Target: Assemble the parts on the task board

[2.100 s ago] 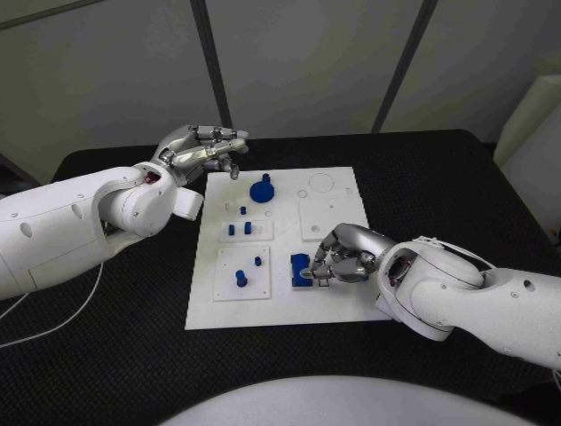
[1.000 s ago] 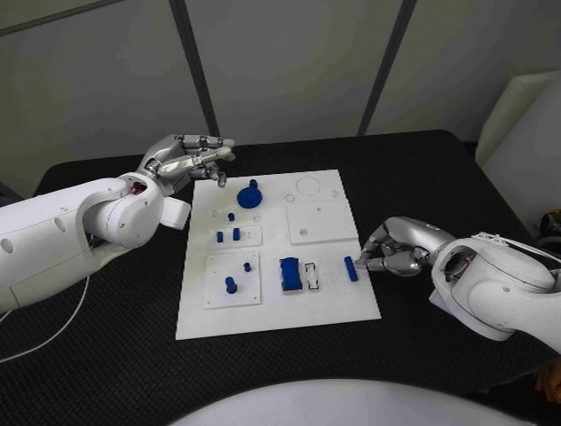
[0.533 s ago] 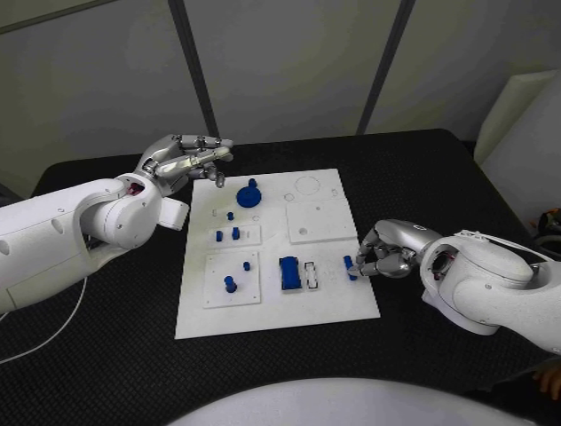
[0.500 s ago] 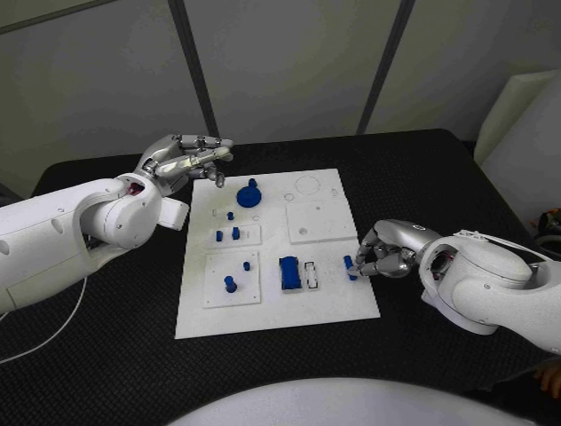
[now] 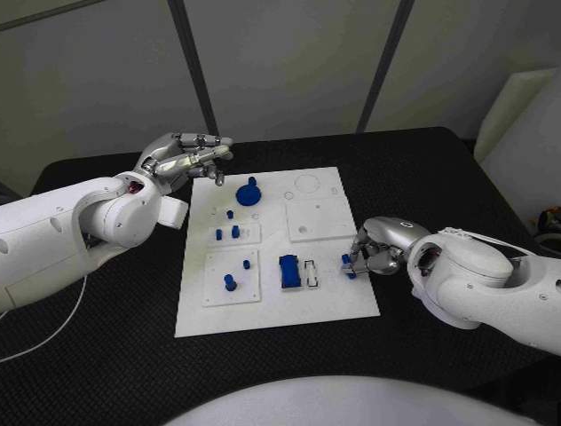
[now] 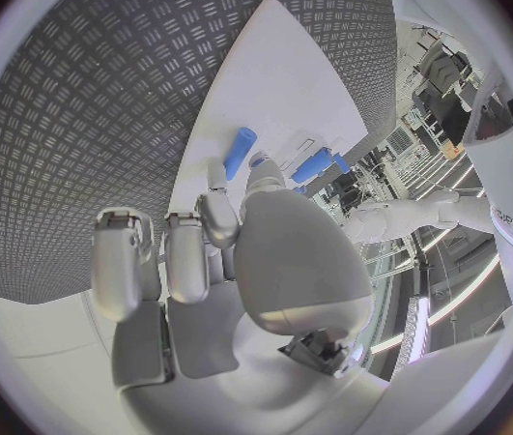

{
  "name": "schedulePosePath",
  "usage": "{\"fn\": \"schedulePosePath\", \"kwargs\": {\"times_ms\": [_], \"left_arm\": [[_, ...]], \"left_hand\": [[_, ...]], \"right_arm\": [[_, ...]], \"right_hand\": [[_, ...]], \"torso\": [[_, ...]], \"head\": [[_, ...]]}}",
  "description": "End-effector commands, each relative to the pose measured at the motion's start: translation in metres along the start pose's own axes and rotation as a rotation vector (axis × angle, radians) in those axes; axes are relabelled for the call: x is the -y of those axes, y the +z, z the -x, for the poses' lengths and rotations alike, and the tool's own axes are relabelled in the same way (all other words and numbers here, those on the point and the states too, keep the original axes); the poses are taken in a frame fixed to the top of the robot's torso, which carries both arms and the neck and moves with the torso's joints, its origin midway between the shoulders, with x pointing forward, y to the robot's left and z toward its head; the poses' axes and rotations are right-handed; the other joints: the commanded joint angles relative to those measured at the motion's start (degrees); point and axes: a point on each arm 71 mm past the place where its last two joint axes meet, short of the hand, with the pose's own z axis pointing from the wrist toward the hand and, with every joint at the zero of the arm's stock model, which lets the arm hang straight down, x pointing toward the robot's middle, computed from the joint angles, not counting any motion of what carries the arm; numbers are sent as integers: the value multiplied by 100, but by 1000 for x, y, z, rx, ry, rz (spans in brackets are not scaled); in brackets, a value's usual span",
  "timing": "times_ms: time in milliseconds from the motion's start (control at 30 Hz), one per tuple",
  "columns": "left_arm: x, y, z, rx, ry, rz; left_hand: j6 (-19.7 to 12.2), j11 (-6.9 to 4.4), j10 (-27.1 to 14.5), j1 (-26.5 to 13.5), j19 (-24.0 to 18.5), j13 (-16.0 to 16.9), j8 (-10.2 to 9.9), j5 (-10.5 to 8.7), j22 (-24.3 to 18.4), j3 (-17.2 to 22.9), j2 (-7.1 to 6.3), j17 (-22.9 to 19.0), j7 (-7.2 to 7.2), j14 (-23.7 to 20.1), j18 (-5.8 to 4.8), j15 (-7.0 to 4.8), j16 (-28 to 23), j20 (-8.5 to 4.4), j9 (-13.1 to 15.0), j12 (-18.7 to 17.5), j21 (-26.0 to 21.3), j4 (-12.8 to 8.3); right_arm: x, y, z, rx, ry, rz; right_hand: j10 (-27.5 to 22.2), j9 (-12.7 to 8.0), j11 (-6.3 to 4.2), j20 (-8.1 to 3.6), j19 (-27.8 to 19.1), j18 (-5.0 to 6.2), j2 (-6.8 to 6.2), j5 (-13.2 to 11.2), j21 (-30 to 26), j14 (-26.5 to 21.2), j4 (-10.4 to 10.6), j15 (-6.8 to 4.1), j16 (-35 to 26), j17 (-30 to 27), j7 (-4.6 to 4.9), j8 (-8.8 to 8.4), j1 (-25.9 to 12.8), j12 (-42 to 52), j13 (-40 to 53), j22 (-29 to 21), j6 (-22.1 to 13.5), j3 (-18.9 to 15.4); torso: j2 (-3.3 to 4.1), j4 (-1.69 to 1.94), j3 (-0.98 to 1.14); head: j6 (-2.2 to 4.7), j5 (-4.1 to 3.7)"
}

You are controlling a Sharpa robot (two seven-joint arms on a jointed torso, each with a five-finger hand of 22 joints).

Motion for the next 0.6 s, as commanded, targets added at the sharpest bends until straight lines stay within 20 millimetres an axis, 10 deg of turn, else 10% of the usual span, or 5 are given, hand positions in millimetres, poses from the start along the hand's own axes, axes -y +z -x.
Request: {"fn": "schedulePosePath", "kwargs": {"times_ms": [33,600], "left_arm": [[1,0,-1,-11,-6,-7],[3,-2,0,-15,23,-16]], "left_hand": [[-12,3,-46,12,-17,-7,21,20,-7,-18,38,-9,23,-39,292,-9,-13,22,-6,28,-23,-21],[-14,2,-47,24,-15,-7,22,20,-9,-16,38,-11,24,-40,292,-10,-12,21,-6,30,-25,-30]], "right_arm": [[-2,1,-6,-43,-106,8],[-10,3,-20,-149,-353,27]], "right_hand": [[-20,16,-7,39,136,-53,-4,17,-23,344,-71,8,35,33,-3,22,151,21,9,989,0,20],[-74,72,-16,31,102,-42,-10,21,-63,342,-262,0,36,52,-7,78,560,-22,-2,955,-12,74]], "torso": [[-4,2,-2],[-4,1,-1]], "head": [[-8,15],[-19,36]]}}
